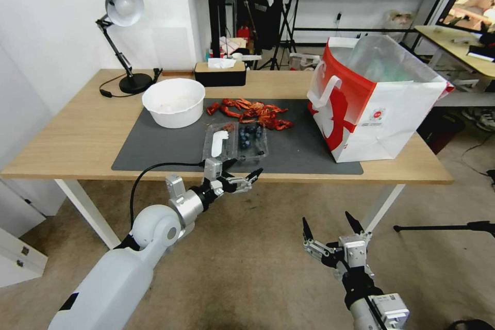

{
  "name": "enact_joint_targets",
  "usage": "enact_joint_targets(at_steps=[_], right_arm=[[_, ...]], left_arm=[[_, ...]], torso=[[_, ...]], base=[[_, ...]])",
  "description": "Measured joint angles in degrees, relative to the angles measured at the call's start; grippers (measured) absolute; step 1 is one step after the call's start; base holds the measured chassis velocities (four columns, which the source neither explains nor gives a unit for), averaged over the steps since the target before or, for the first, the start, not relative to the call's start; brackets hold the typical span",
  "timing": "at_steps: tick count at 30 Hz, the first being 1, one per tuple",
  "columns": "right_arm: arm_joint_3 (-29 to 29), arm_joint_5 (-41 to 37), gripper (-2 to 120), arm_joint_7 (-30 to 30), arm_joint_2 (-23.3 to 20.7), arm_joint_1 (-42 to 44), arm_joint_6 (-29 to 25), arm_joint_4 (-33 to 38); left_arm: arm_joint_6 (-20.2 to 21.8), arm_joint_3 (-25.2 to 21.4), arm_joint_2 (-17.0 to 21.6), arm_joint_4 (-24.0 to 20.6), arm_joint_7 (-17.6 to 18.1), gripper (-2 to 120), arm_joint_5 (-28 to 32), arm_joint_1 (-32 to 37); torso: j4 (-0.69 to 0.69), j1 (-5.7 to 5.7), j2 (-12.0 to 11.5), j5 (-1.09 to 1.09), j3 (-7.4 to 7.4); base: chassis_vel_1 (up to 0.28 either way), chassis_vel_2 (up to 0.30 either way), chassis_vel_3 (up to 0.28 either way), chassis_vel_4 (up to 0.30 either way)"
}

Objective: Close the takeout container lid, then place the container into the takeout bag.

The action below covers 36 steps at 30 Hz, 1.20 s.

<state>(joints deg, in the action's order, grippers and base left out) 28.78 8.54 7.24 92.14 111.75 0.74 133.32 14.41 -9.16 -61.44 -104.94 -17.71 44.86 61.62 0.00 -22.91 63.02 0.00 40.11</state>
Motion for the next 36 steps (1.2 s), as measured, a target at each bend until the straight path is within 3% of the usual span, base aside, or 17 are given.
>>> enact_joint_targets(at_steps=[11, 24, 36], right_arm=[[-0.42, 0.43, 100, 0.01, 0.0, 0.23, -0.2, 0.14], [-1.0, 0.43, 100, 0.07, 0.0, 0.19, -0.47, 0.18], [-0.6, -1.65, 100, 3.29, 0.0, 0.04, -7.44, -0.82]], left_arm=[[0.1, -1.69, 0.32, -1.91, -0.34, 100, -0.77, 3.4], [-2.88, -8.01, -0.94, -10.14, -0.12, 100, -5.29, 13.13], [-14.65, -14.35, -5.66, -14.39, 11.8, 100, -19.93, 27.85]], torso=[[0.0, 0.0, 0.0, 0.0, 0.0], [0.0, 0.0, 0.0, 0.0, 0.0], [0.01, 0.0, 0.0, 0.0, 0.0]], base=[[0.0, 0.0, 0.0, 0.0], [0.0, 0.0, 0.0, 0.0], [0.0, 0.0, 0.0, 0.0]])
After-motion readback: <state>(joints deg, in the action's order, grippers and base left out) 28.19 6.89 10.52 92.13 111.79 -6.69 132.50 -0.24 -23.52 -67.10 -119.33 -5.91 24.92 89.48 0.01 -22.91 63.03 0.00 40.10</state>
